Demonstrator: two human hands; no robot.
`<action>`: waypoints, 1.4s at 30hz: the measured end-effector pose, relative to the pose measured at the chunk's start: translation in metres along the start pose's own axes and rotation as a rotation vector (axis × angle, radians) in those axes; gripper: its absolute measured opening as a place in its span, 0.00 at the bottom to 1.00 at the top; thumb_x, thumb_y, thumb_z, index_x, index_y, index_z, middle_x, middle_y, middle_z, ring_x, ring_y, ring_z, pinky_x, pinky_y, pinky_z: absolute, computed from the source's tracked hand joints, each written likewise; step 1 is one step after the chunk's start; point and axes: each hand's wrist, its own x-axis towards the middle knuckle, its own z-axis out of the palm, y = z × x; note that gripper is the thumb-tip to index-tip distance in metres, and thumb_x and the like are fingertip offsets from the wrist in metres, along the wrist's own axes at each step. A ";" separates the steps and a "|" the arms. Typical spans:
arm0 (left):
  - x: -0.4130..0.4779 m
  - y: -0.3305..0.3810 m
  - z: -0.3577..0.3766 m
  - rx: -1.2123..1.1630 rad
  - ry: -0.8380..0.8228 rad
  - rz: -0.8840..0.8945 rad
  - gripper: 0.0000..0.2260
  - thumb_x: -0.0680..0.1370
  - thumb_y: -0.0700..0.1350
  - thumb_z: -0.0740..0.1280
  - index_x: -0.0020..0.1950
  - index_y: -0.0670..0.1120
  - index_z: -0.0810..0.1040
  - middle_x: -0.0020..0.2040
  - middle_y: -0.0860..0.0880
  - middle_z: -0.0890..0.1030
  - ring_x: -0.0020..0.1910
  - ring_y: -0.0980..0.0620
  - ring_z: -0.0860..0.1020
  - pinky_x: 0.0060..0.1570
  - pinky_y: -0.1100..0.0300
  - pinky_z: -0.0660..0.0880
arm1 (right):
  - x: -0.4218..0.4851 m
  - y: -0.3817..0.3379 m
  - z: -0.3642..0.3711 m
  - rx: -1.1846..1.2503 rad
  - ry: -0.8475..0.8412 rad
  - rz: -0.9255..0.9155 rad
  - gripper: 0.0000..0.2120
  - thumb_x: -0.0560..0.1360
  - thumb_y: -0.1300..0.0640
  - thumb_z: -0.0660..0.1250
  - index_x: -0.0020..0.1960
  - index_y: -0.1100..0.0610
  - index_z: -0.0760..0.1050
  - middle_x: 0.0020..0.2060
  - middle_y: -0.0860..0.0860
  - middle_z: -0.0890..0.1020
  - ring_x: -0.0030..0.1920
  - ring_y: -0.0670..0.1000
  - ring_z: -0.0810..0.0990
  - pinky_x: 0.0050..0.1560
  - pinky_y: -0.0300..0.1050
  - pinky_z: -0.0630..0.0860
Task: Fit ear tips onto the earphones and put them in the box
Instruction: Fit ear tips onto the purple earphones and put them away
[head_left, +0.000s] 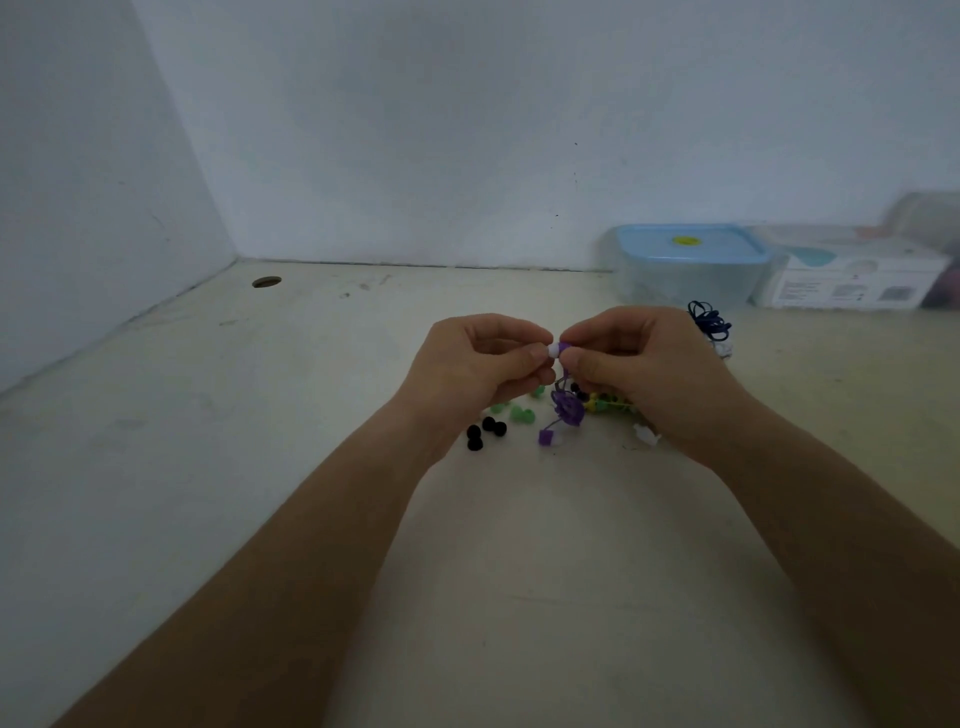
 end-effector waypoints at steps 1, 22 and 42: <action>0.000 0.000 0.000 -0.015 -0.005 -0.005 0.07 0.76 0.35 0.71 0.53 0.38 0.83 0.46 0.39 0.86 0.44 0.47 0.85 0.48 0.60 0.82 | 0.000 0.000 0.000 0.007 0.007 0.003 0.06 0.72 0.64 0.75 0.48 0.62 0.83 0.39 0.58 0.86 0.39 0.54 0.83 0.44 0.46 0.82; 0.000 -0.002 0.003 0.061 -0.006 0.095 0.04 0.74 0.34 0.73 0.48 0.38 0.84 0.42 0.38 0.85 0.42 0.45 0.85 0.48 0.57 0.82 | 0.004 0.005 -0.005 0.004 -0.024 0.056 0.06 0.74 0.65 0.73 0.50 0.59 0.84 0.39 0.58 0.86 0.39 0.55 0.83 0.44 0.45 0.81; 0.002 -0.007 -0.002 -0.017 -0.061 0.039 0.06 0.75 0.35 0.71 0.51 0.40 0.83 0.47 0.39 0.85 0.46 0.46 0.85 0.49 0.60 0.81 | 0.000 0.000 -0.001 -0.029 -0.036 -0.009 0.07 0.74 0.65 0.73 0.51 0.59 0.84 0.40 0.57 0.86 0.40 0.53 0.83 0.44 0.43 0.82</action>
